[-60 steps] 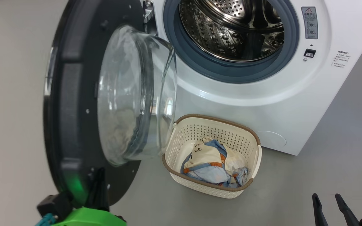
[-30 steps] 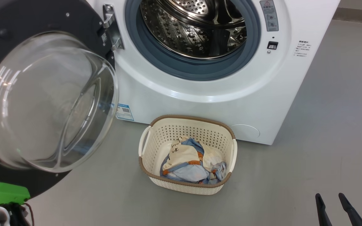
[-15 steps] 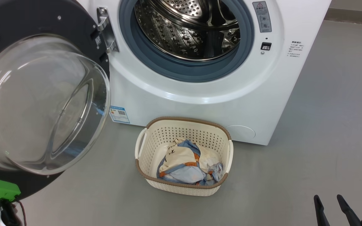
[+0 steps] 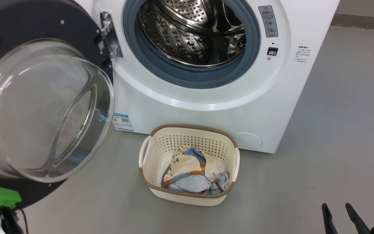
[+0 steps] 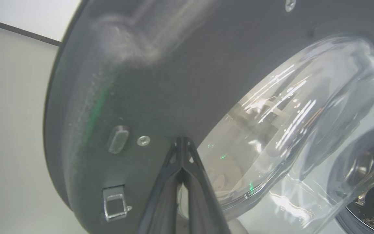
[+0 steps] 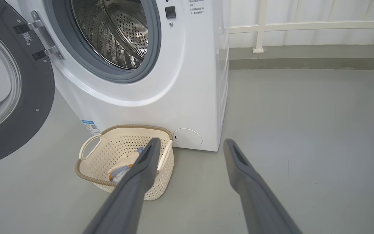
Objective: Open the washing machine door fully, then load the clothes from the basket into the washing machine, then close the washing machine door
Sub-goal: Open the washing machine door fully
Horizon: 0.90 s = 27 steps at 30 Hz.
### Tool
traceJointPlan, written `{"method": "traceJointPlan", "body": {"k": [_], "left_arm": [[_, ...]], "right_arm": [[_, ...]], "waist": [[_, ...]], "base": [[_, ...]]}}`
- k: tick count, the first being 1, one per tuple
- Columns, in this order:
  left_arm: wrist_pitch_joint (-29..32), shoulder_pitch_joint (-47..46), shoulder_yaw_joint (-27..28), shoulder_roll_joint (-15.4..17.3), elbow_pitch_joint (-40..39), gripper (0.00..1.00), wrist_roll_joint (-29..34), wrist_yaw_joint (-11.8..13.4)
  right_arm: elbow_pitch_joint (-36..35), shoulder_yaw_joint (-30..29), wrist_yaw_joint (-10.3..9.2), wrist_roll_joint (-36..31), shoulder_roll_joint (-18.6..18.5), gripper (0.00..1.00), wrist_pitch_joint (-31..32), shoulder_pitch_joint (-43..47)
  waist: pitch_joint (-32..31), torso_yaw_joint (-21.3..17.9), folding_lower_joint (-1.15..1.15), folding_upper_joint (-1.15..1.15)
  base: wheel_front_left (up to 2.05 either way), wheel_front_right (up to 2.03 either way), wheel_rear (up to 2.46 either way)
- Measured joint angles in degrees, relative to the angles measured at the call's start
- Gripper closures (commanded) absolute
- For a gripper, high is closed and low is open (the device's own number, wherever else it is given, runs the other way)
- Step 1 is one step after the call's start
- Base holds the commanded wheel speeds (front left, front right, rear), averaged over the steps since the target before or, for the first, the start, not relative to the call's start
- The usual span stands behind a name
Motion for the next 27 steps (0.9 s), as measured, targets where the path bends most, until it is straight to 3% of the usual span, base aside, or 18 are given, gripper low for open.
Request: {"method": "traceJointPlan", "body": {"k": [13,14,16,19,20,21,27], "left_arm": [[-0.01,0.07,-0.53,-2.66,-4.78,1.0,0.52,-3.58],[-0.01,0.17,-0.99,-2.83,-5.55,0.93,0.51,-3.8],[-0.02,0.56,-2.26,-3.08,-7.06,0.64,0.44,-4.3],[-0.01,1.72,-5.43,-3.08,-9.11,0.53,-0.83,-4.92],[-0.02,2.25,-6.99,-3.09,-9.61,0.35,-1.56,-4.92],[-0.02,3.41,-10.24,-3.15,-10.99,0.0,-2.92,-4.86],[-0.01,6.51,-19.79,-3.07,-18.51,0.0,-5.05,-3.33]], "right_arm": [[0.09,0.0,0.0,0.01,0.89,0.0,0.0,0.05],[0.09,0.01,0.0,0.01,0.93,0.0,0.0,0.05],[0.09,0.1,0.0,0.01,1.01,0.0,0.0,0.05],[0.1,0.37,0.0,0.01,1.05,0.0,0.0,0.06],[0.1,0.49,0.0,0.01,1.05,0.0,0.0,0.05],[0.13,0.68,0.0,0.01,1.08,0.0,0.0,0.05],[0.15,0.99,0.0,0.01,1.13,0.0,0.0,0.04]], "waist": [[-0.82,1.13,0.0,0.0],[-0.86,1.19,0.0,0.0],[-0.93,1.26,0.0,0.0],[-0.95,1.22,0.0,0.0],[-0.93,1.19,0.0,0.0],[-0.97,1.15,0.0,0.0],[-1.17,0.57,0.0,0.0]], "base": [[0.0,0.0,0.0],[0.0,0.0,0.0],[0.0,0.0,0.0],[0.0,0.0,0.0],[0.0,0.0,0.0],[0.0,0.0,0.0],[0.0,0.0,0.0]]}}
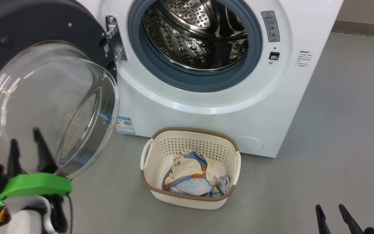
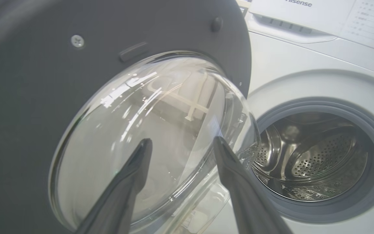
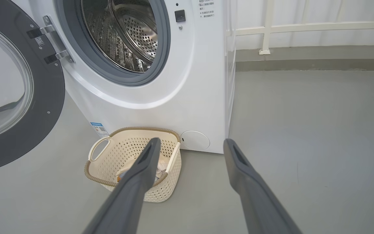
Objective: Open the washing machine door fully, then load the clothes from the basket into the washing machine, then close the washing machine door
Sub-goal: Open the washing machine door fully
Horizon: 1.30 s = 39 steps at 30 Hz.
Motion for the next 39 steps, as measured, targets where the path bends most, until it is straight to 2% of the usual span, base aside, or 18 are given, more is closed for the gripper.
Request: {"method": "traceJointPlan", "body": {"k": [6,13,17,29,39], "left_arm": [[1.62,4.47,-7.8,0.12,-7.53,0.0,1.87,0.3],[3.79,8.86,-13.77,1.07,-10.95,0.0,2.97,-3.68],[3.43,11.57,-14.94,1.45,-10.68,0.0,2.94,-4.59],[0.48,16.89,-14.79,2.37,-5.86,0.0,2.42,-6.25],[0.23,21.03,-10.29,2.21,-4.87,0.0,3.78,-7.21]], "right_arm": [[-0.03,0.15,0.0,0.42,0.08,0.0,0.0,-0.04],[-0.35,0.56,0.0,0.42,0.13,0.0,0.0,-0.09],[-0.71,1.04,0.0,0.42,0.11,0.0,0.0,-0.15],[-1.52,3.91,0.01,0.41,-0.2,0.0,0.0,-0.79],[-1.54,5.22,0.01,0.41,-0.27,0.0,0.0,-2.18]], "waist": [[-0.46,-1.57,0.0,0.0],[-0.8,-4.66,0.0,0.0],[-0.9,-6.96,0.0,0.0],[-0.98,-13.68,0.0,0.0],[-1.37,-17.07,0.0,0.0]], "base": [[0.0,0.0,0.0],[0.0,0.0,0.0],[0.0,0.0,0.0],[0.0,0.0,0.0],[0.0,0.0,0.0]]}}
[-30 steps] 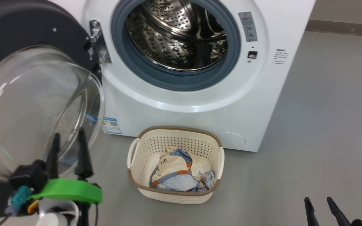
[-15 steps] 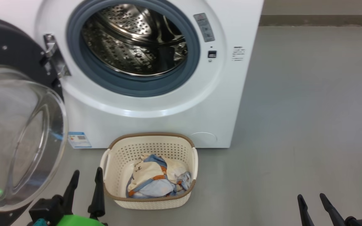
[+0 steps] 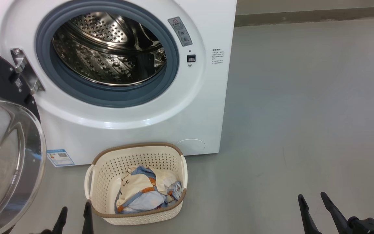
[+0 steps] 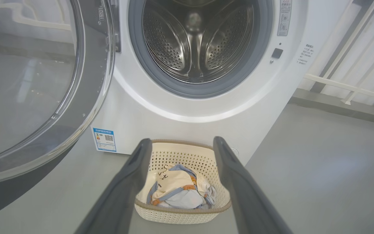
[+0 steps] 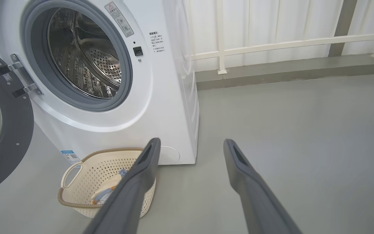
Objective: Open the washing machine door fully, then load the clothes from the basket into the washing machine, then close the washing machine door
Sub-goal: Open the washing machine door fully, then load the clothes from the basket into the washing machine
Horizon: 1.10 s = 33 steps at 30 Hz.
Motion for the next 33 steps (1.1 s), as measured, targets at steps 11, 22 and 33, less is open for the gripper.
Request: {"method": "traceJointPlan", "body": {"k": [11,22,33], "left_arm": [[-0.07,2.27,2.05,-0.69,-3.43,0.0,1.46,-0.53],[-0.08,4.95,1.27,-0.7,-6.19,0.0,2.37,-0.54],[-0.08,5.6,0.93,-0.69,-6.24,0.0,3.8,-0.54]], "right_arm": [[-0.33,-1.35,0.0,-0.71,0.33,0.0,0.0,-0.19],[-0.44,-3.9,0.0,-2.0,1.08,0.0,0.0,-0.01],[-0.43,-4.68,0.0,-2.0,1.52,0.0,0.0,0.0]], "waist": [[-0.56,1.46,0.0,0.0],[-0.81,2.45,0.0,0.0],[-0.81,2.66,0.0,0.0]], "base": [[0.0,0.0,0.0],[0.0,0.0,0.0],[0.0,0.0,0.0]]}}
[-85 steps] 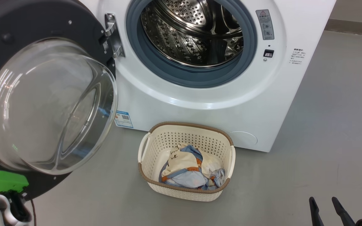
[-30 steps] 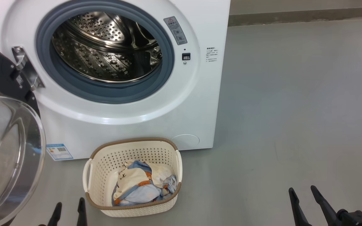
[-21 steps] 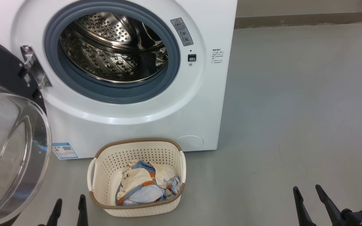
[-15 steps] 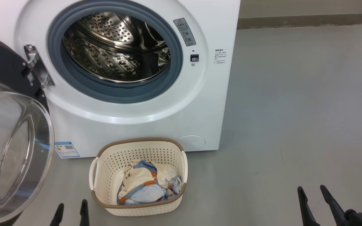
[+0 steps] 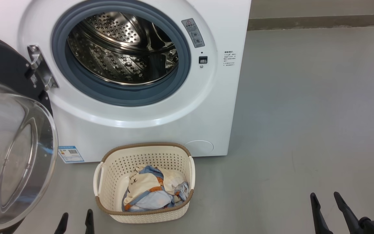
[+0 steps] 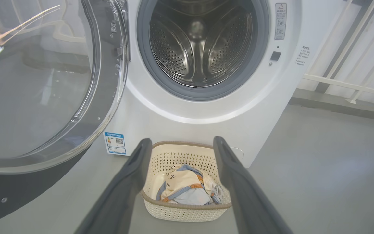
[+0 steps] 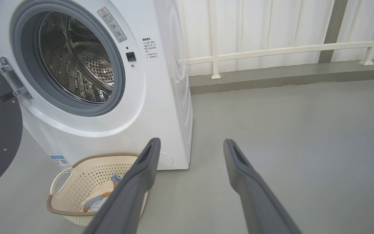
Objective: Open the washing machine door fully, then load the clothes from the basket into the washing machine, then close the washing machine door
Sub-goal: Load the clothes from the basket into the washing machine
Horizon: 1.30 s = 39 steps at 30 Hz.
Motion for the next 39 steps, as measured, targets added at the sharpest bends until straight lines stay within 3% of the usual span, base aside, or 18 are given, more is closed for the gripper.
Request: {"method": "traceJointPlan", "body": {"k": [25,39], "left_arm": [[0.0,-0.01,0.14,0.26,0.48,0.0,-0.29,0.0],[0.0,0.0,0.11,0.41,0.99,0.0,-0.31,0.0]], "right_arm": [[0.08,0.19,-0.01,0.0,-0.01,0.0,0.0,0.01],[0.12,0.27,-0.01,0.0,-0.01,0.0,0.0,0.01]], "waist": [[0.51,-0.46,0.0,0.0],[0.46,-0.69,0.0,0.0]], "base": [[0.03,-0.03,0.0],[1.4,-1.43,0.03]]}}
